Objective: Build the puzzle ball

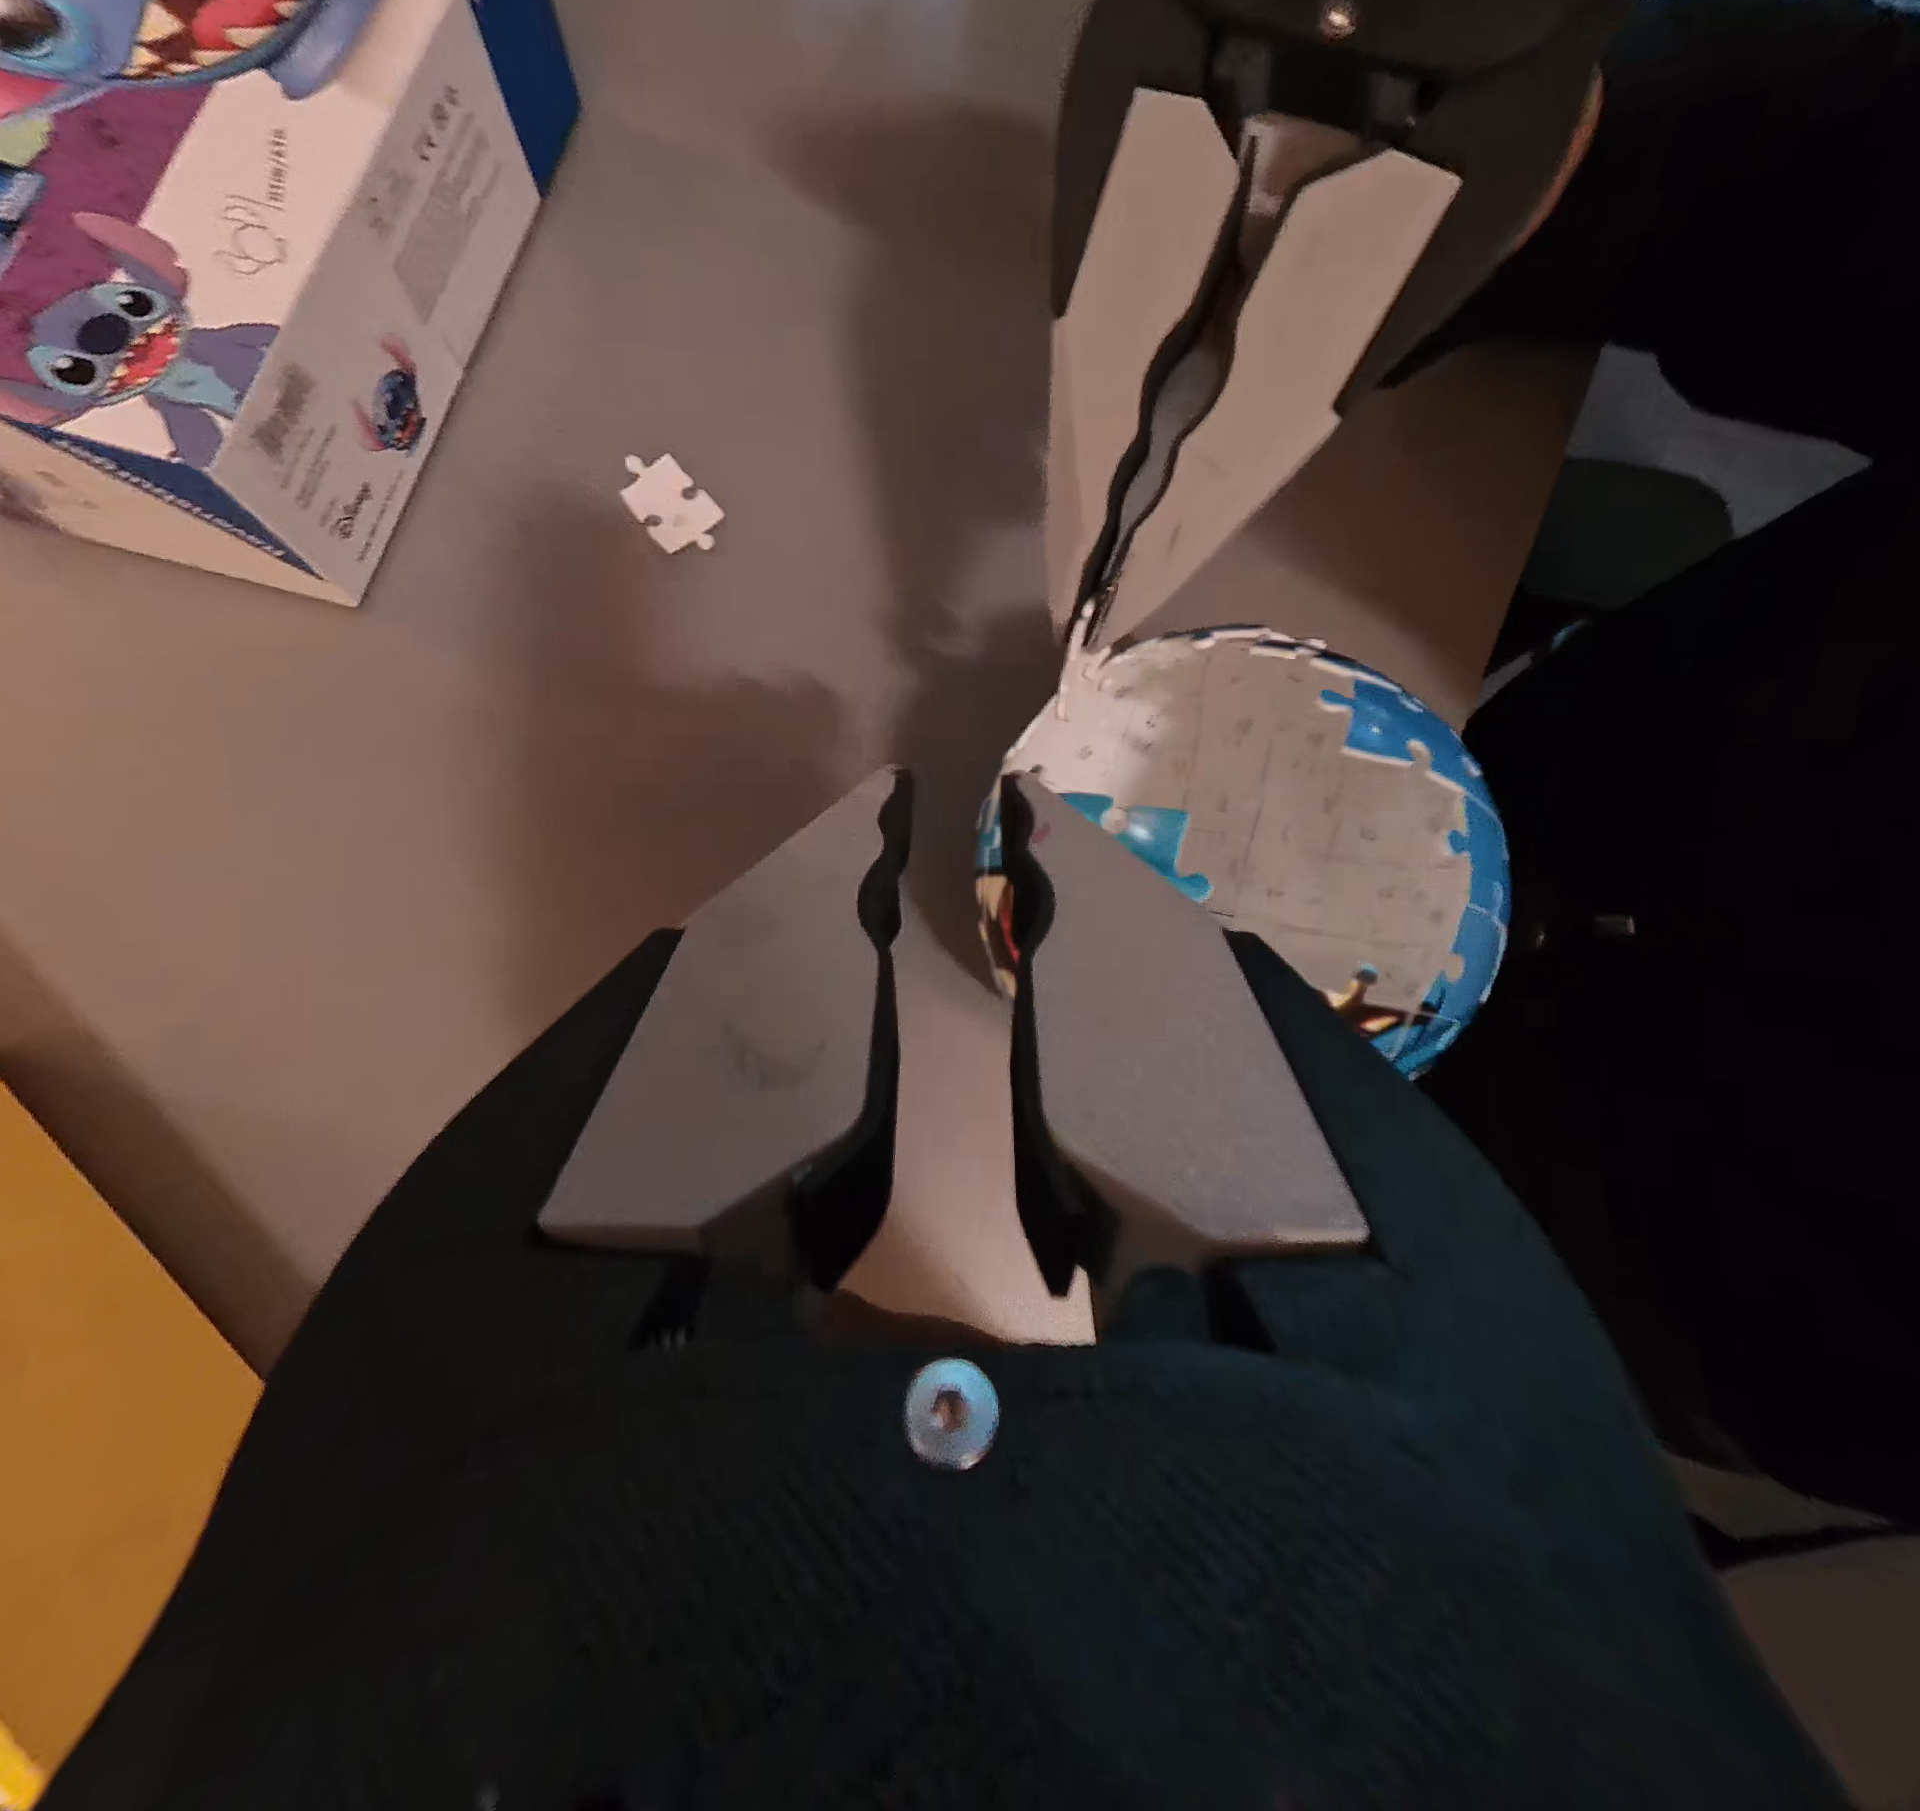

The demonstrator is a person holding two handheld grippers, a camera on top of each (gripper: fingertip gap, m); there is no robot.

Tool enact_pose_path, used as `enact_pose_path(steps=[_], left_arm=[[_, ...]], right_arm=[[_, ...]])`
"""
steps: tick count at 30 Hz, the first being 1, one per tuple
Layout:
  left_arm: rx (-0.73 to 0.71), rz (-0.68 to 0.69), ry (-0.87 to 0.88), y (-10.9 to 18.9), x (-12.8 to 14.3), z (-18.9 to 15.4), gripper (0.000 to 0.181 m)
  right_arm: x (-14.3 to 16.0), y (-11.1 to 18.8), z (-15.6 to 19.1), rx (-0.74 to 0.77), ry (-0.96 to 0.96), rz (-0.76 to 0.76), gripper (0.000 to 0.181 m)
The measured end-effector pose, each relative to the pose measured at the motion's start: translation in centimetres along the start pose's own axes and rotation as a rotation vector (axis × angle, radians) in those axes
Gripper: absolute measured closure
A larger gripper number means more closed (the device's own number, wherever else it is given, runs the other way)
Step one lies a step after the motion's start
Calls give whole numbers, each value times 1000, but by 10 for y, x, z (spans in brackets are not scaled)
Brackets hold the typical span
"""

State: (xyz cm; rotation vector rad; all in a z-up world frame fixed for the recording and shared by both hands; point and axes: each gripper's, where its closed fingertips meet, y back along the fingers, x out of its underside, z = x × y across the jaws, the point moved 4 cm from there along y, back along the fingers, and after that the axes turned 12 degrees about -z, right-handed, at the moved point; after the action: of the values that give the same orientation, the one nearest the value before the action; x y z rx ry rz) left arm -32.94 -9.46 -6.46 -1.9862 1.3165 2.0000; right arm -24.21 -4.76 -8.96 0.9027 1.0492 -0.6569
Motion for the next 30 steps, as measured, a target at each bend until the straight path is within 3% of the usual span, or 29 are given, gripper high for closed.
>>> enact_pose_path(steps=[9,22,30], left_arm=[[12,48,-63,-16,-7,-13,165],[30,251,-231,-50,1,-26,174],[57,235,-253,-51,-4,-25,172]], right_arm=[[5,-3,2,63,44,43,181],[13,-5,4,101,101,50,181],[5,3,3,146,152,34,181]])
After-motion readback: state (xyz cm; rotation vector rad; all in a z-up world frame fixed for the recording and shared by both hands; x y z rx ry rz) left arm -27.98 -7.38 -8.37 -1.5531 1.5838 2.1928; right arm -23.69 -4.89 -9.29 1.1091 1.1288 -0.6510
